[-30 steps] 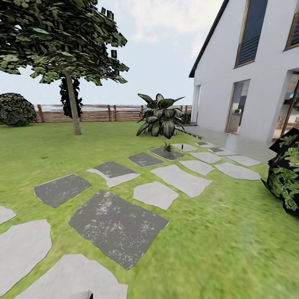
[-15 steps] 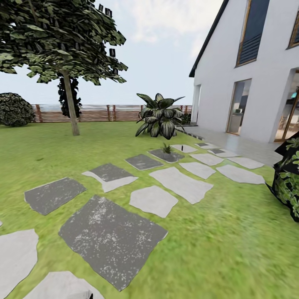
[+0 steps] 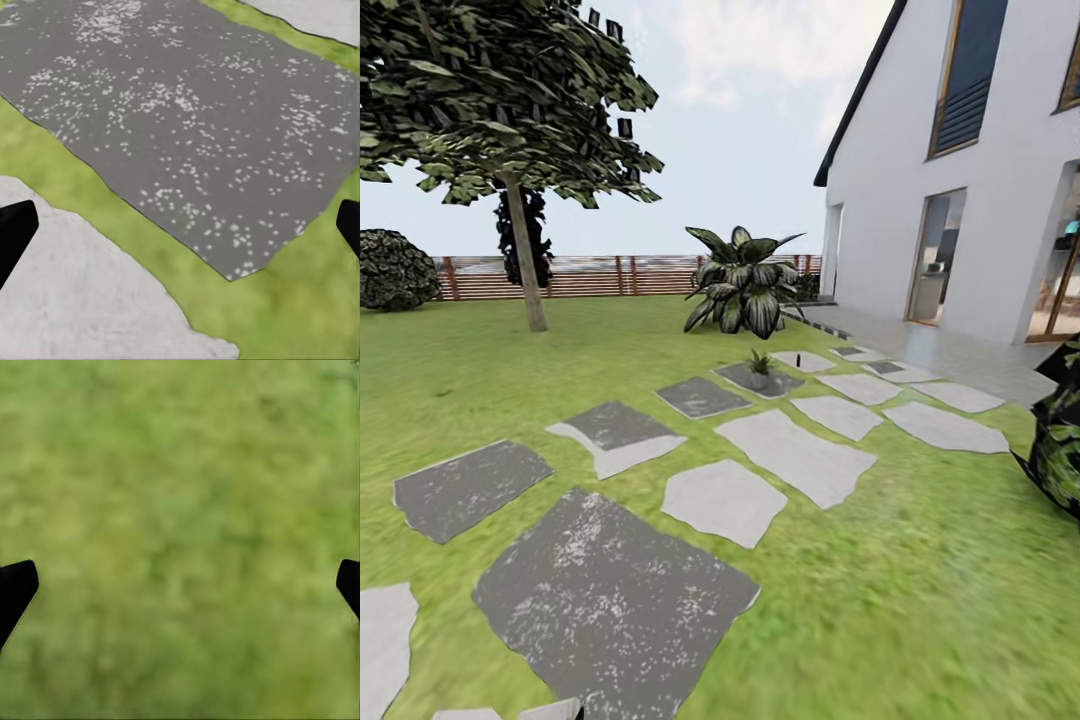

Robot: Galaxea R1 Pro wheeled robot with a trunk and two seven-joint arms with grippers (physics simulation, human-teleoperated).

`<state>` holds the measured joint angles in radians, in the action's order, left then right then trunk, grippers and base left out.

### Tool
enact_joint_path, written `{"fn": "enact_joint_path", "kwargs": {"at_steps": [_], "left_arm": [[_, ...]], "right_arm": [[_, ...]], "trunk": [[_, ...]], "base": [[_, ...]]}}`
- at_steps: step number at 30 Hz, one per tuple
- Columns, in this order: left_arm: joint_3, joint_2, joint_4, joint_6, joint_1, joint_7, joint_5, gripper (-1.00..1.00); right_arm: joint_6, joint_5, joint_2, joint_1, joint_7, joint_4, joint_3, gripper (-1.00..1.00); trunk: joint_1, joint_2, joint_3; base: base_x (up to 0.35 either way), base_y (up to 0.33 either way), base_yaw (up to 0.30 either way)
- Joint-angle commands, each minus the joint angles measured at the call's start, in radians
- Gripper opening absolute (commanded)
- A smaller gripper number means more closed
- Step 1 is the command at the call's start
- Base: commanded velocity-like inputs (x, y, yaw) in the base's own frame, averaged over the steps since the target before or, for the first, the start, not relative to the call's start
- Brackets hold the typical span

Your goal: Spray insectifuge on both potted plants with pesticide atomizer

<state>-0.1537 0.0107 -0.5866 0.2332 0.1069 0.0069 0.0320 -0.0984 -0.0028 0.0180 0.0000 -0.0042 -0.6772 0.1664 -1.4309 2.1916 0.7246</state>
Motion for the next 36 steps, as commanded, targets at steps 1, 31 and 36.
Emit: {"fn": "enact_joint_path", "kwargs": {"at_steps": [1, 31, 36], "left_arm": [[0.000, 0.000, 0.001, 0.003, 0.000, 0.001, 0.003, 1.00], [0.000, 0.001, 0.000, 0.003, 0.000, 0.001, 0.003, 1.00], [-0.001, 0.001, 0.000, 0.003, 0.000, 0.001, 0.003, 1.00]], "right_arm": [[-0.006, 0.000, 0.000, 0.000, 0.000, -0.002, 0.001, 1.00], [-0.004, 0.000, 0.003, 0.000, 0.003, -0.004, 0.000, 1.00], [-0.005, 0.000, 0.002, 0.000, 0.003, -0.005, 0.001, 1.00]], "trunk": [[0.000, 0.000, 0.001], [0.000, 0.000, 0.001], [0.000, 0.000, 0.001]], "base": [[0.330, -0.079, -0.099], [0.330, -0.079, -0.061], [0.330, -0.077, 0.000]]}}
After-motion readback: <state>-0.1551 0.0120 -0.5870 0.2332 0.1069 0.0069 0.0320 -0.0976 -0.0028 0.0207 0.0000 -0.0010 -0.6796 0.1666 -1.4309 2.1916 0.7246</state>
